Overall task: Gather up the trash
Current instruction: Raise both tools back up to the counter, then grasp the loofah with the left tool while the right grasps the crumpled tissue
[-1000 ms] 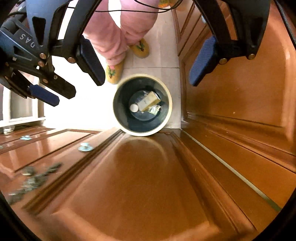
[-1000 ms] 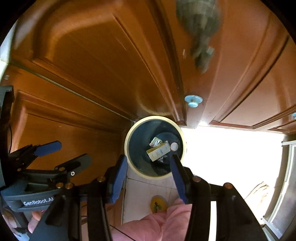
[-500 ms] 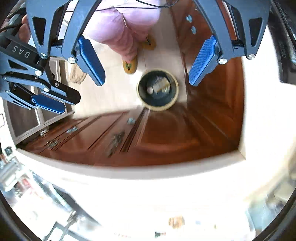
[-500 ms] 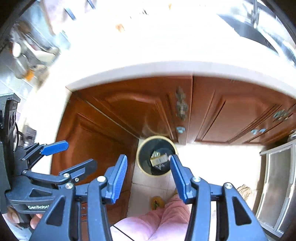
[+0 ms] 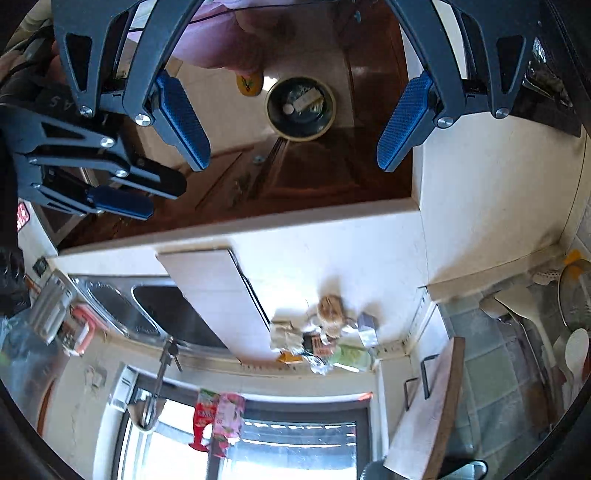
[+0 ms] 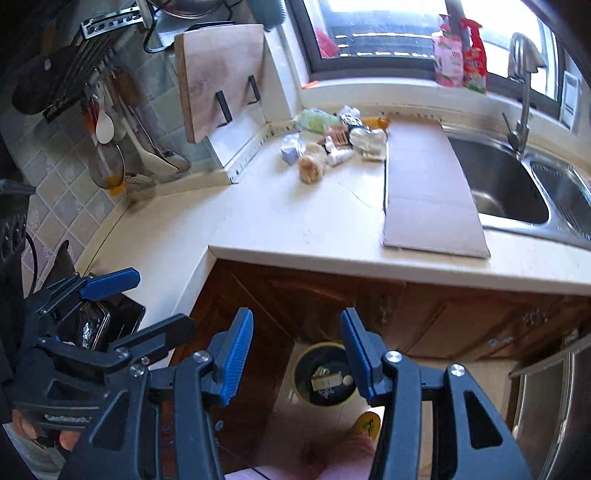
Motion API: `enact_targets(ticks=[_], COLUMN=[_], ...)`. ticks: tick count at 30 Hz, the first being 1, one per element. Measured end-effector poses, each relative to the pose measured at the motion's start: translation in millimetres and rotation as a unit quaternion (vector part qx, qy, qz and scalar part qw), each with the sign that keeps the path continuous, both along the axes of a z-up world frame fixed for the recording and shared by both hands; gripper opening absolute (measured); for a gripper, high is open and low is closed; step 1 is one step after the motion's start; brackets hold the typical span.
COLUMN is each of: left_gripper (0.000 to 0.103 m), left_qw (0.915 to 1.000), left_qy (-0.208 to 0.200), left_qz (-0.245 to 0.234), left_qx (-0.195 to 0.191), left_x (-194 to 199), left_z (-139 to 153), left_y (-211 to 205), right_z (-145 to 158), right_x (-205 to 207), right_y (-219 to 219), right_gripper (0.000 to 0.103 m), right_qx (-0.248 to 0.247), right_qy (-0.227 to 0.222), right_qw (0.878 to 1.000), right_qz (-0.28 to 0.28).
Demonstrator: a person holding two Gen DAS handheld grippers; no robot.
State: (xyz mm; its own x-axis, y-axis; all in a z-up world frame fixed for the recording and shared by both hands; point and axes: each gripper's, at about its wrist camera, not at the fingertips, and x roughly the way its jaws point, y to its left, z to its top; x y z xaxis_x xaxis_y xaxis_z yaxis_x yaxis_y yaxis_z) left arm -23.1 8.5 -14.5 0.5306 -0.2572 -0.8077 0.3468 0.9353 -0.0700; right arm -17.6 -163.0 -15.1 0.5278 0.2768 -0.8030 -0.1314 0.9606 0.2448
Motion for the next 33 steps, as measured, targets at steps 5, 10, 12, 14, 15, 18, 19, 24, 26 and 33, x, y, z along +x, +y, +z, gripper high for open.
enact_targets(ticks=[5, 10, 12, 14, 15, 18, 19, 24, 26, 33], left_gripper=[0.091, 0.091, 0.091, 0.091, 0.091, 0.091, 0.091, 0.091, 0.091, 0.083], left_qw=[0.9998, 0.999, 0.9985, 0.9981, 0.998, 0.9975, 0.9972, 0.9943, 0.9927, 0.9842], left_qy=[0.005, 0.014, 0.023, 0.029, 0.031, 0.031, 0.032, 0.055, 0.064, 0.114], left_qz=[0.018, 0.042, 0.049, 0.053, 0.055, 0.063, 0.067, 0.091, 0.102, 0.135], left_qx=[-0.002, -0.007, -0.011, -0.008, -0.005, 0.003, 0.003, -0.002, -0.002, -0.007], left_x=[30, 86, 116, 144, 159, 203, 215, 279, 300, 354], left_z=[-12, -22, -25, -28, -30, -35, -37, -50, -58, -96], left_y=[-1, -10, -19, -30, -36, -53, -58, -76, -80, -80], right_z=[-5, -13, -18, -22, -23, -27, -29, -40, -45, -83], right_x=[31, 78, 105, 133, 147, 185, 203, 273, 297, 372], right_y=[-3, -19, -30, -40, -46, -62, -69, -94, -100, -106], right_gripper=[0.05, 0.05, 0.051, 0.054, 0.058, 0.064, 0.064, 0.068, 0.069, 0.07], right_qx=[0.006, 0.011, 0.016, 0.02, 0.021, 0.017, 0.018, 0.027, 0.023, 0.021], right_qy=[0.003, 0.002, 0.007, 0.012, 0.012, 0.008, 0.009, 0.021, 0.023, 0.051], right_qw=[1.0, 1.0, 1.0, 0.999, 0.999, 0.999, 0.999, 0.999, 0.999, 0.998], right_qz=[0.009, 0.016, 0.021, 0.027, 0.03, 0.033, 0.032, 0.033, 0.037, 0.042])
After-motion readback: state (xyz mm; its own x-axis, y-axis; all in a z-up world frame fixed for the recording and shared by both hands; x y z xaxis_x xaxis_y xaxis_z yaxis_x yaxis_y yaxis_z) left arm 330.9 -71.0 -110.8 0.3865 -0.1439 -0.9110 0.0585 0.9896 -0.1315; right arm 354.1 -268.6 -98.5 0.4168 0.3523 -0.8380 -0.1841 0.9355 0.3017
